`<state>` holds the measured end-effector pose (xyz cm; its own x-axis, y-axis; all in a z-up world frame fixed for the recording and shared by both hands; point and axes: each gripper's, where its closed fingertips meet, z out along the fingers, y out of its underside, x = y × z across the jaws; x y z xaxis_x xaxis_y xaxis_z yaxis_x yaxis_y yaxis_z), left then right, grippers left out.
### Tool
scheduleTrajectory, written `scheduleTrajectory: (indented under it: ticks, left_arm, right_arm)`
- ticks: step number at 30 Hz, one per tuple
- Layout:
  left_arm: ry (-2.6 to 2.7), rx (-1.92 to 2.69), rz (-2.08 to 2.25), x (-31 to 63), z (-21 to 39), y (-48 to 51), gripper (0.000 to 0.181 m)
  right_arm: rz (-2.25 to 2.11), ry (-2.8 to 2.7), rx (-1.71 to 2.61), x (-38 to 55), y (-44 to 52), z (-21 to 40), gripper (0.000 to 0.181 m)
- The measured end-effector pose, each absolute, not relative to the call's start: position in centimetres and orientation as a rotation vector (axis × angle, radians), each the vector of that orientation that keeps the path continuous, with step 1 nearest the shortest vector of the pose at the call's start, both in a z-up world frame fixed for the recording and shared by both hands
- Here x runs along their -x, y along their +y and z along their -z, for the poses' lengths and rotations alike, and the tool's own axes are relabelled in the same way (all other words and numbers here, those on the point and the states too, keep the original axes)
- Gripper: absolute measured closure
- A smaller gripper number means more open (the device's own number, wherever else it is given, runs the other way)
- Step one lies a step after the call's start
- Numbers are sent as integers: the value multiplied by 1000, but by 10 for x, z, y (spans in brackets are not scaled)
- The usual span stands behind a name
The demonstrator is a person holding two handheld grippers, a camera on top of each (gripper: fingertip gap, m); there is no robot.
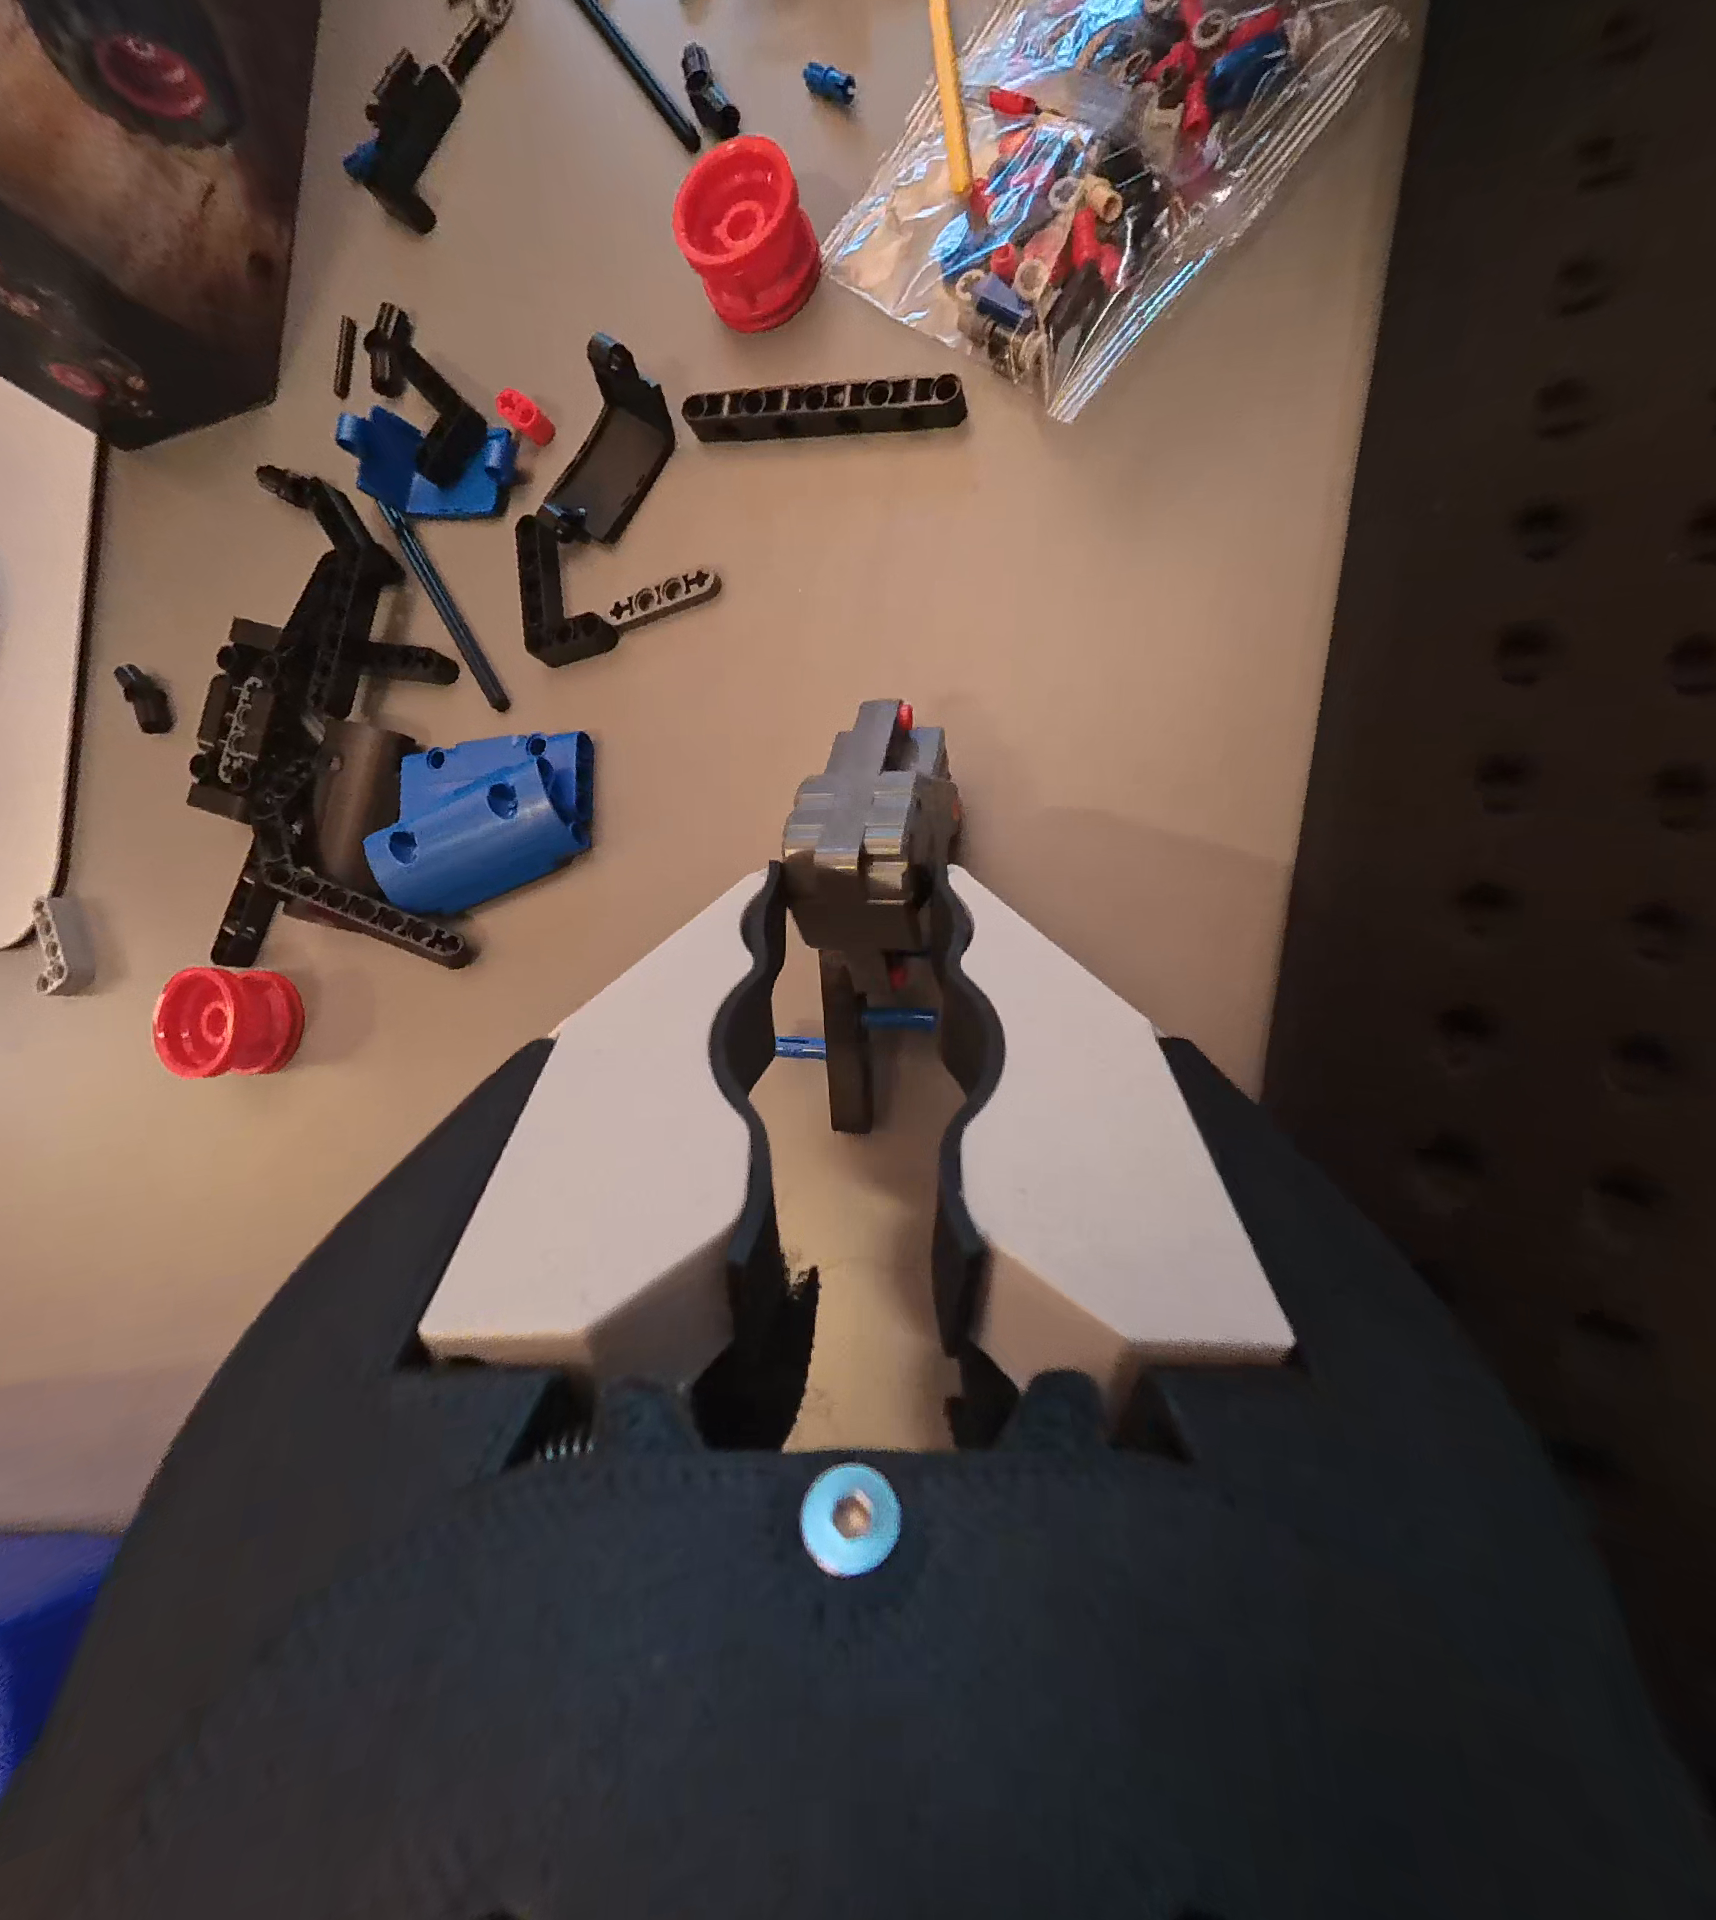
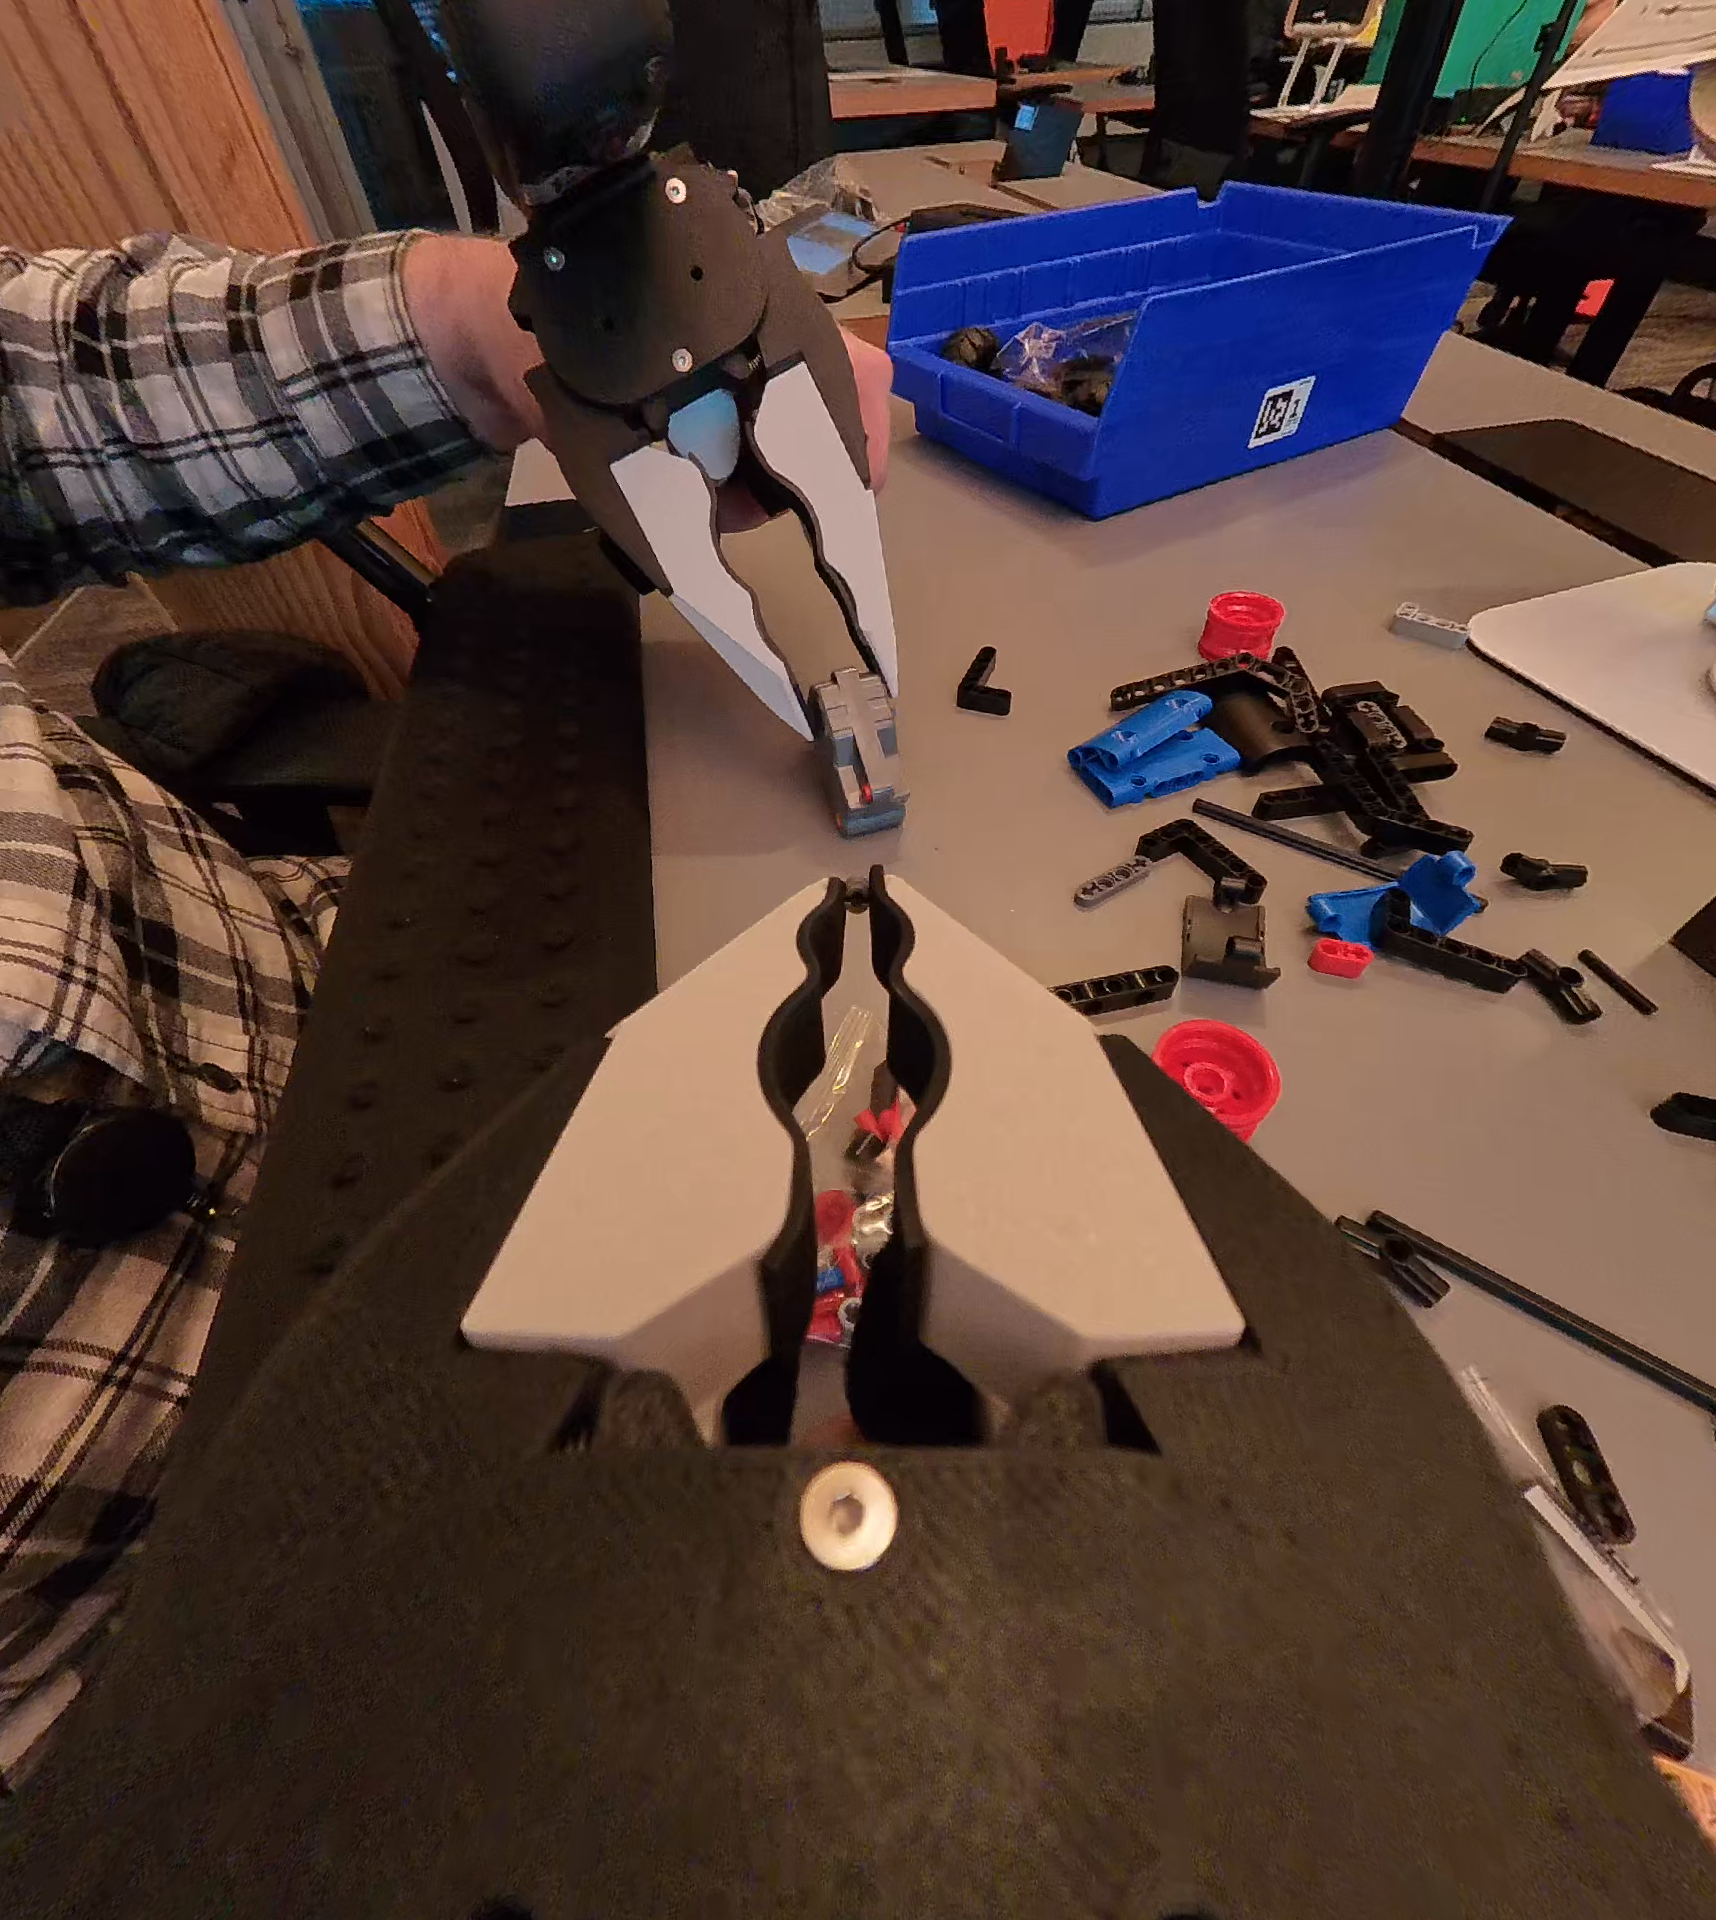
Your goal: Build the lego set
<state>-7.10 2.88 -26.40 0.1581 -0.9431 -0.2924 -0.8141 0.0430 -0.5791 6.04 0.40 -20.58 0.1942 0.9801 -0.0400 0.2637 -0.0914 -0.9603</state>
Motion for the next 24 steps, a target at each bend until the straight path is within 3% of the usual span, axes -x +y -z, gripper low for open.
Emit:
scheduleTrajectory:
  ticks: [15,20,24]
  left_arm:
    - [1757,1571,-126,73,283,2,146]
    - [1675,1597,-35,74,281,0,134]
    - [1597,1608,34,79,274,-4,137]
  right_arm:
    - [-947,-1243,1561,-54,7,206,179]
    - [-904,-1263,1562,-50,10,202,179]
    - [-878,-1292,1563,-44,10,200,179]
